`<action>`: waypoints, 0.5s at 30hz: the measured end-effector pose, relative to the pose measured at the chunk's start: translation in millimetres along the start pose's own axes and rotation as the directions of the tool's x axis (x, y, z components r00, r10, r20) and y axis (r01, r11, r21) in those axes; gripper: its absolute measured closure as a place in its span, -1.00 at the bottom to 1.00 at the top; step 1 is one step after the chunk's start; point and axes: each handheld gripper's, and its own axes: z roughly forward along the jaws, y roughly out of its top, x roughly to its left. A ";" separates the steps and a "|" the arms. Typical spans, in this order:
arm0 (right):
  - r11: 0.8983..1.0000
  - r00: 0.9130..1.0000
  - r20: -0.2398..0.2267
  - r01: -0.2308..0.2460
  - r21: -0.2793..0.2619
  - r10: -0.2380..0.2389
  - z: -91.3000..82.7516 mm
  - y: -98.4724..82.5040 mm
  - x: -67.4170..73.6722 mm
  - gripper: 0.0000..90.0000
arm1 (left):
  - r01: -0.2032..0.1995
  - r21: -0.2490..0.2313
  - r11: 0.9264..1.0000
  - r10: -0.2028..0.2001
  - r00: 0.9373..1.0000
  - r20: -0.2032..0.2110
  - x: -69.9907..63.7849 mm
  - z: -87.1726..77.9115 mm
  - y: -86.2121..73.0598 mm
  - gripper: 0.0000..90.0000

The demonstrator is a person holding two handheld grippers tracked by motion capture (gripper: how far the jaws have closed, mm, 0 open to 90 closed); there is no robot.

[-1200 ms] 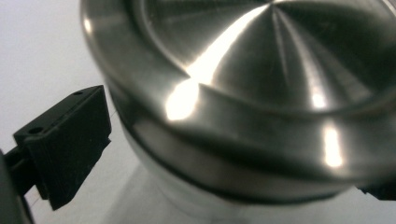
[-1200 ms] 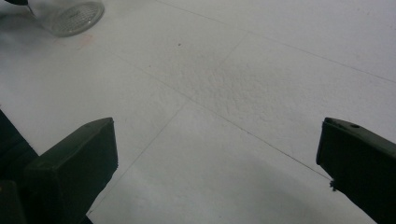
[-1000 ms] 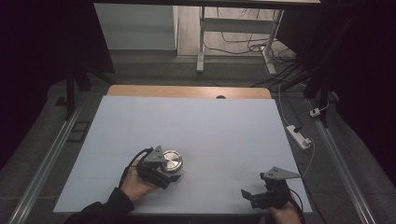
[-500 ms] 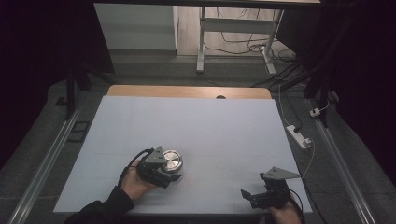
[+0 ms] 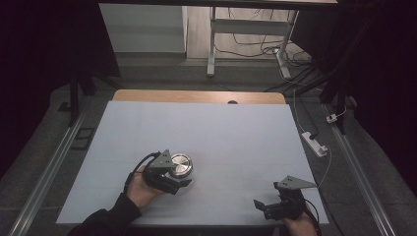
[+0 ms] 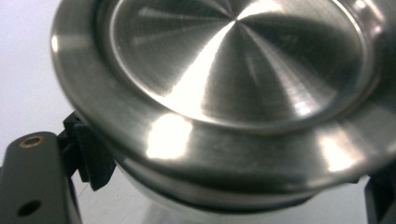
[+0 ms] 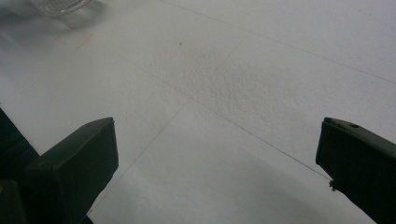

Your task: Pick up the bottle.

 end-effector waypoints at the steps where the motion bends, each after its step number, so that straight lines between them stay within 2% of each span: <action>1: 1.000 1.000 0.000 0.000 0.000 0.000 0.0 0.0 -0.1 -1.00 | -0.002 0.002 1.000 0.002 1.000 0.000 -0.2 0.2 1.4 -0.65; 11: 1.000 1.000 0.000 -0.003 0.000 0.003 -0.1 -0.1 -0.6 -1.00 | -0.033 0.003 0.999 0.033 0.999 0.016 -0.7 1.2 15.6 -0.65; 15: 1.000 1.000 0.001 -0.004 -0.001 0.004 -0.1 -0.1 -0.8 -1.00 | -0.027 -0.004 1.000 0.027 0.999 0.023 2.0 0.1 21.5 -0.65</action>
